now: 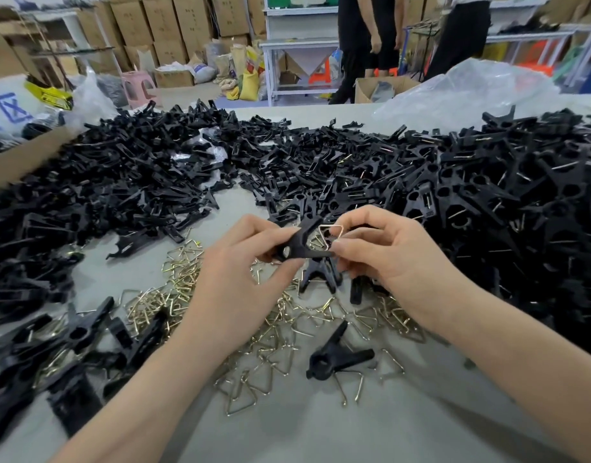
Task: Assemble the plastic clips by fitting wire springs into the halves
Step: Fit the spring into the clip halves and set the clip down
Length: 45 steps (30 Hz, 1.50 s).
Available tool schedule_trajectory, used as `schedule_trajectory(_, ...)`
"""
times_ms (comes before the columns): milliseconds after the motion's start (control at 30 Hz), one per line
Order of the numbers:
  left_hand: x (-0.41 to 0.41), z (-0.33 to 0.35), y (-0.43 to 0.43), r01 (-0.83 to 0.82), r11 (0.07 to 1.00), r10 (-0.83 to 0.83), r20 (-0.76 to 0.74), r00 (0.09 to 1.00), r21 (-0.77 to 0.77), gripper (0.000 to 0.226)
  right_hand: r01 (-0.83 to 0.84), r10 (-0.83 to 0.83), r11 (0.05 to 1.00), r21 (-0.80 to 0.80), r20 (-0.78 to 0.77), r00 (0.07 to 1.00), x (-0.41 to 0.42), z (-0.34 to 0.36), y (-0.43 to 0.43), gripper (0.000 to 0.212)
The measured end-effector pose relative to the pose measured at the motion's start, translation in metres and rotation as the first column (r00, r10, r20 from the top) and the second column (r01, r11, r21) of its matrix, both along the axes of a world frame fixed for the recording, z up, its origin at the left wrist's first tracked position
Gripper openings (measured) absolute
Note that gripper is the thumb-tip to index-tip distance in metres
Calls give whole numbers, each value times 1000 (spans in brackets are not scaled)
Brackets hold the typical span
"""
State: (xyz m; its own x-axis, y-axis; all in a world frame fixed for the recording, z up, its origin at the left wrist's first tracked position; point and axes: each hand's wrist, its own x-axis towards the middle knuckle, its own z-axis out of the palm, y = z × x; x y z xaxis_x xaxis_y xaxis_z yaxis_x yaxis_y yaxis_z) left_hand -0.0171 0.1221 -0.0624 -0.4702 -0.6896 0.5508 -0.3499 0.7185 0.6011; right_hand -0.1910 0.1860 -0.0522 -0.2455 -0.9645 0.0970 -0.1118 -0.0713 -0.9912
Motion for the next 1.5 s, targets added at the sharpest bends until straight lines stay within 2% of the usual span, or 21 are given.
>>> schedule_trajectory(133, -1, 0, 4, 48, 996, -46, 25, 999, -72, 43, 23, -23, 999, -32, 10, 1000, 4, 1, 2, 16)
schedule_trajectory(233, -1, -1, 4, 55, 997, -53, 27, 998, -52, 36, -17, 19, 999, -27, 92, 996, 4, 1, 2, 13)
schedule_trajectory(367, -2, -1, 6, 57, 998, -56, 23, 998, -39, 35, -2, 1, 1000, 9, 133, 991, 6, -2, 2, 21)
schedule_trajectory(500, -3, -1, 6, 16, 999, -17, -8, 1000, -41, 34, -33, 7, 997, 73, 329, 944, 5, 2, 2, 21)
schedule_trajectory(633, -4, -1, 5, -27, 999, 27, -35, 999, -20, 34, -65, 26, 994, 88, 391, 920, 5, 1, 3, 21)
schedule_trajectory(1000, -4, -4, 7, -25, 996, 22, -31, 999, -86, 41, 50, -65, 997, 57, 319, 945, 10, -5, 2, 19)
schedule_trajectory(1300, -3, -3, 6, -31, 994, 34, 24, 999, -105, 32, 189, -187, 969, -157, 30, 982, 12, -7, 2, 20)
schedule_trajectory(1500, -4, -2, 6, -26, 996, 28, 18, 999, -84, 39, 179, -174, 975, -134, 48, 984, 13, -10, 3, 21)
